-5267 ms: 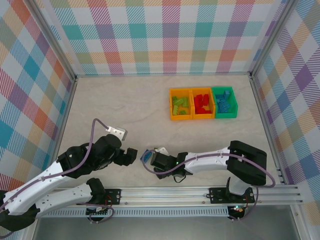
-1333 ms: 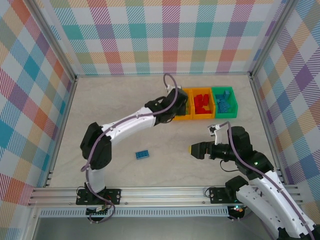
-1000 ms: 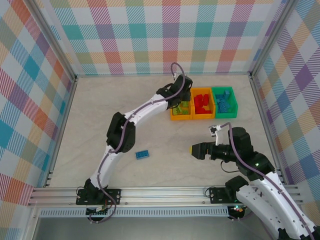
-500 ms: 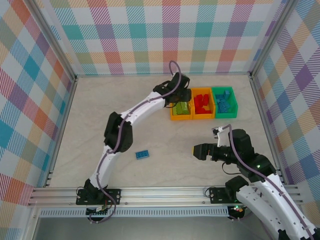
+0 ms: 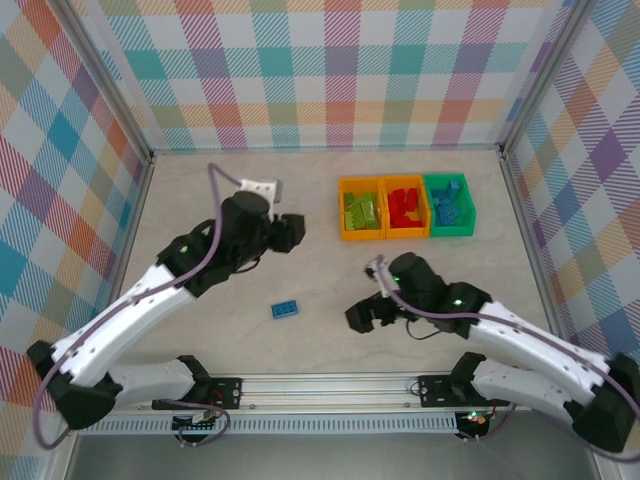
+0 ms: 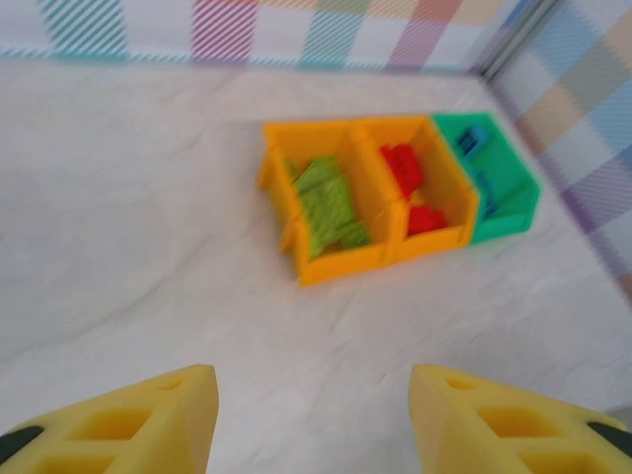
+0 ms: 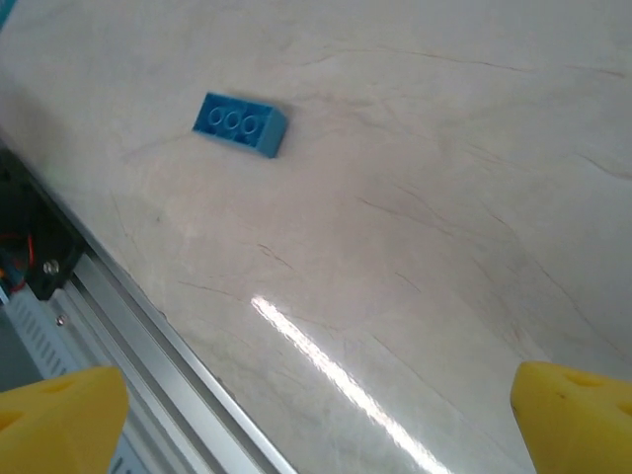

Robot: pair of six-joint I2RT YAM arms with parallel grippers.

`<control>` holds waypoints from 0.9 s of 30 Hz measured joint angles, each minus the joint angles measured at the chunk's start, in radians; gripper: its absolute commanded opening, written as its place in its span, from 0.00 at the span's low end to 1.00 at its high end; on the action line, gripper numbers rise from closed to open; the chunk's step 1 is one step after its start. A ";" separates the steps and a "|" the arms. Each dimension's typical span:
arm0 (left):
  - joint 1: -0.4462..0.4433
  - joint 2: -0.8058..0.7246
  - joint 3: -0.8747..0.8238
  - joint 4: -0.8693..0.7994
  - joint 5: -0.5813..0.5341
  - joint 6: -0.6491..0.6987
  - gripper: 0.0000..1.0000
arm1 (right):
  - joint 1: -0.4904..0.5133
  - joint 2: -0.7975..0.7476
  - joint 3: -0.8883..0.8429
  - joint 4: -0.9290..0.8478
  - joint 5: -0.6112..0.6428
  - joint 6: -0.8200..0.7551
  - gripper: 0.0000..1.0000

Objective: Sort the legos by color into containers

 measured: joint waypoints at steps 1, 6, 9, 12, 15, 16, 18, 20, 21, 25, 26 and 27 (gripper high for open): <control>0.000 -0.043 -0.033 -0.043 -0.007 -0.007 0.57 | 0.030 0.061 0.004 0.053 0.004 -0.035 1.00; 0.000 -0.253 -0.172 -0.254 -0.004 -0.051 0.69 | 0.127 0.331 0.021 0.283 -0.004 -0.273 1.00; 0.000 -0.328 -0.215 -0.320 0.021 -0.090 0.77 | 0.154 0.470 0.028 0.419 -0.015 -0.439 1.00; 0.000 -0.373 -0.241 -0.351 0.037 -0.129 0.83 | 0.163 0.586 0.030 0.555 -0.023 -0.600 1.00; 0.000 -0.397 -0.273 -0.370 0.037 -0.158 0.85 | 0.163 0.664 0.033 0.664 -0.021 -0.707 1.00; 0.000 -0.403 -0.284 -0.377 0.036 -0.166 0.85 | 0.163 0.687 0.040 0.692 -0.020 -0.732 1.00; 0.000 -0.407 -0.296 -0.385 0.037 -0.177 0.87 | 0.163 0.723 0.068 0.719 -0.031 -0.765 1.00; 0.000 -0.409 -0.303 -0.386 0.037 -0.182 0.88 | 0.162 0.764 0.112 0.746 -0.056 -0.793 1.00; 0.000 -0.409 -0.307 -0.387 0.036 -0.183 0.89 | 0.162 0.779 0.130 0.756 -0.068 -0.803 0.98; 0.000 -0.408 -0.317 -0.391 0.035 -0.188 0.90 | 0.156 0.847 0.195 0.774 -0.120 -0.818 0.87; 0.000 -0.408 -0.318 -0.391 0.035 -0.189 0.91 | 0.154 0.861 0.203 0.773 -0.131 -0.818 0.82; 0.000 -0.409 -0.319 -0.391 0.035 -0.191 0.91 | 0.151 0.874 0.208 0.772 -0.142 -0.816 0.77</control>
